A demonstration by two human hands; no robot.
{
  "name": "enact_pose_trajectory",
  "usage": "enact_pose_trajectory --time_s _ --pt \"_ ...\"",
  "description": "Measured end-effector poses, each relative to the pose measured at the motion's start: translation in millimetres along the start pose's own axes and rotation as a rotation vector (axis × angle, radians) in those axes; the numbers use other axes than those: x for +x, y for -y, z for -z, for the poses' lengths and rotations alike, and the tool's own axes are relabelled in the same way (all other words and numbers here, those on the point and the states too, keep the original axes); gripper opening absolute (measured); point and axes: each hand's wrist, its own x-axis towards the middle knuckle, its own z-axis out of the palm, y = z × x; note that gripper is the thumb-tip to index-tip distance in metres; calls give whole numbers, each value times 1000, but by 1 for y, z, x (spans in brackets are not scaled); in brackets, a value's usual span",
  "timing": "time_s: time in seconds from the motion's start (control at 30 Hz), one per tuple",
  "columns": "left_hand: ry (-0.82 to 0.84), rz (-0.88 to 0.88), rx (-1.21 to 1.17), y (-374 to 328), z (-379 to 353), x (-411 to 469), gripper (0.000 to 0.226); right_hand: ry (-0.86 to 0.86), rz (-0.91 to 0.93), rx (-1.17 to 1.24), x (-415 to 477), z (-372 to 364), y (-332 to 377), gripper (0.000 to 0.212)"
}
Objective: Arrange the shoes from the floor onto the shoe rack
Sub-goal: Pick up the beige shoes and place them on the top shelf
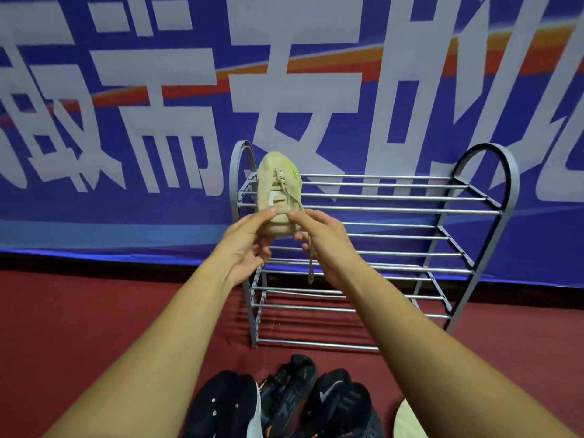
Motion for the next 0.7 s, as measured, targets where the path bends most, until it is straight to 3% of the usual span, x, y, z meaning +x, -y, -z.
enact_pose_trajectory --time_s 0.13,0.37,0.43,0.57,0.7 --pt "-42 16 -55 9 4 22 36 -46 1 20 23 -8 -15 45" --pt "-113 -83 68 15 4 48 28 -118 33 30 50 -7 -29 44" --pt "-141 -159 152 11 7 53 33 -138 54 57 57 -11 -32 39" --pt "-142 -248 322 1 19 57 67 -193 43 118 66 -23 -34 42" --pt "-120 -277 310 -5 23 62 49 -209 56 136 67 -39 -36 45"
